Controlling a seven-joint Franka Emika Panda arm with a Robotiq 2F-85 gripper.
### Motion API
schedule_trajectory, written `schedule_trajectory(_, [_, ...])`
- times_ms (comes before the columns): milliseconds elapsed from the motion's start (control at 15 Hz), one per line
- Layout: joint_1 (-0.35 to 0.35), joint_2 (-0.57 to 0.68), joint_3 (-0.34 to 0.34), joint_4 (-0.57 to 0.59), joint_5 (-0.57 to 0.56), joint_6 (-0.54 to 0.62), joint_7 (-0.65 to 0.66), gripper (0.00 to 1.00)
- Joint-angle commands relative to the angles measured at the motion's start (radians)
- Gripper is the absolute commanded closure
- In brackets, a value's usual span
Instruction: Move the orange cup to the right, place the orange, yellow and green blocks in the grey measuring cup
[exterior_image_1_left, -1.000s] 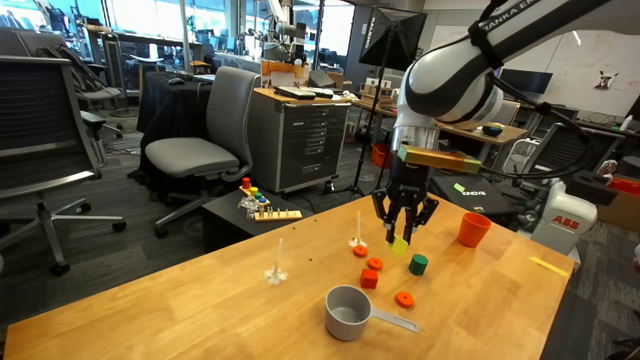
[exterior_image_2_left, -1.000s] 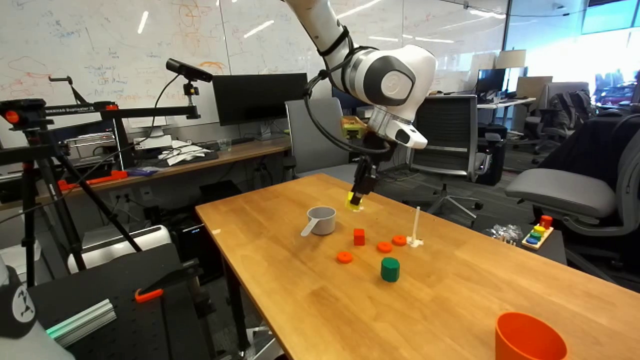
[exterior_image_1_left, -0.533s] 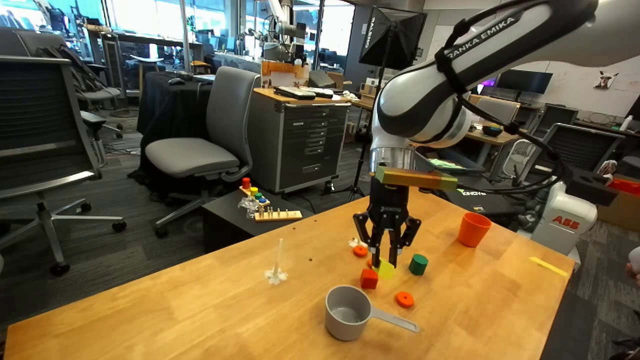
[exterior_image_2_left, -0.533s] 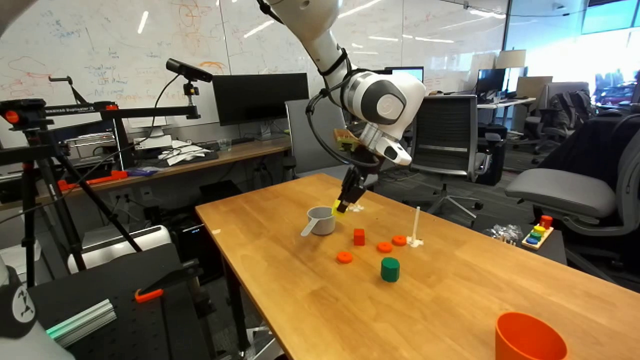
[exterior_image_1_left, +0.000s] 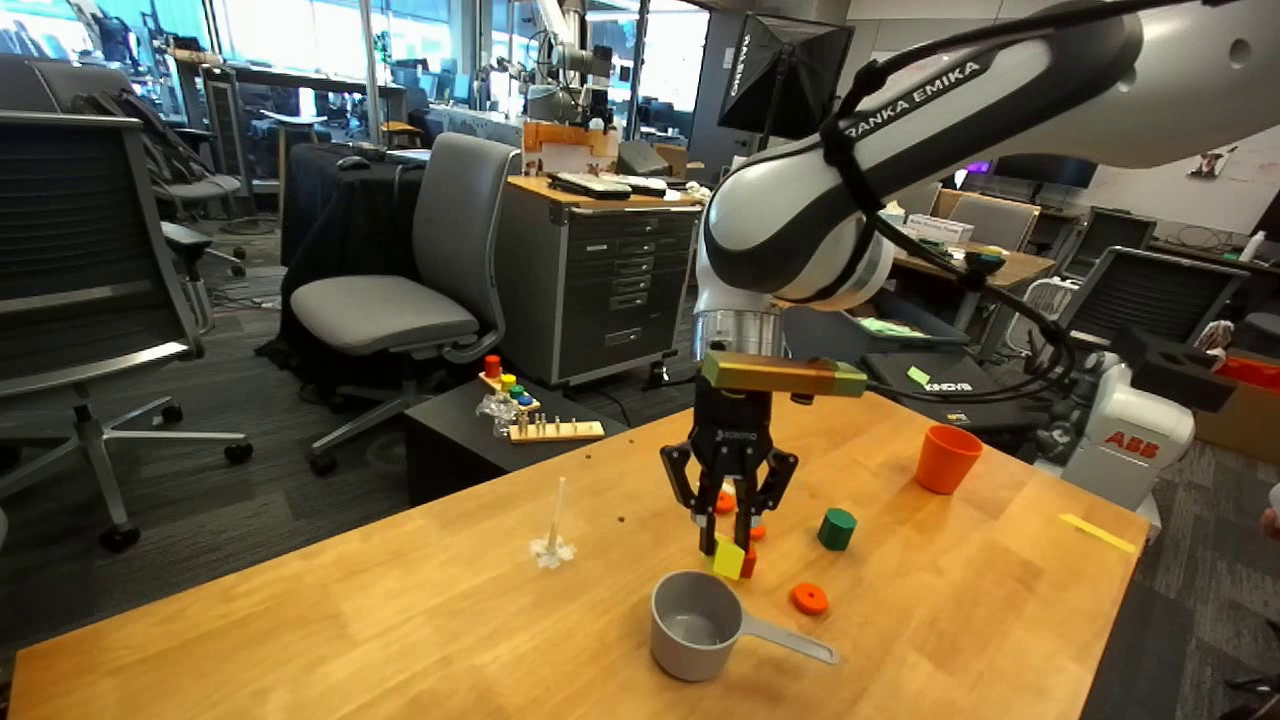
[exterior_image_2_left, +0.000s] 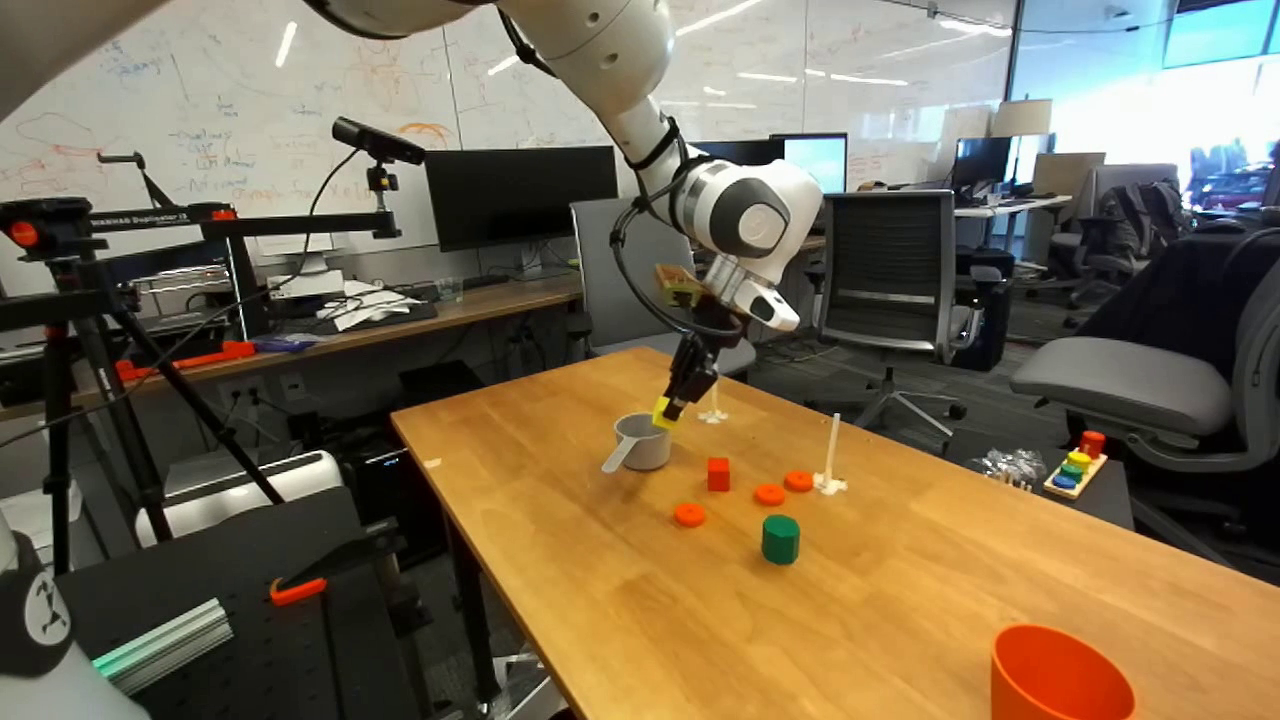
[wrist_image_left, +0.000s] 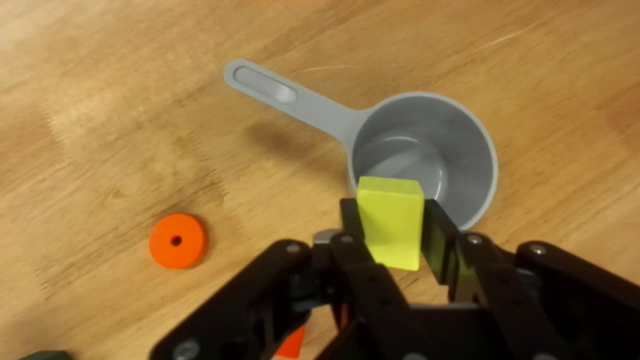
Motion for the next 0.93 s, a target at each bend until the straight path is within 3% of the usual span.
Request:
schedule_trajectory(0, [0.017, 0.034, 0.002, 0.088, 0.003, -0.056, 0.029, 0.89])
schedule_trajectory(467, [0.026, 0.07, 0.002, 0.131, 0.0, -0.092, 0.035, 0.88])
schedule_trajectory(533, [0.028, 0.074, 0.001, 0.134, 0.0, -0.094, 0.04, 0.52])
schedule_trajectory(867, [0.034, 0.087, -0.001, 0.151, -0.005, -0.109, 0.053, 0.11])
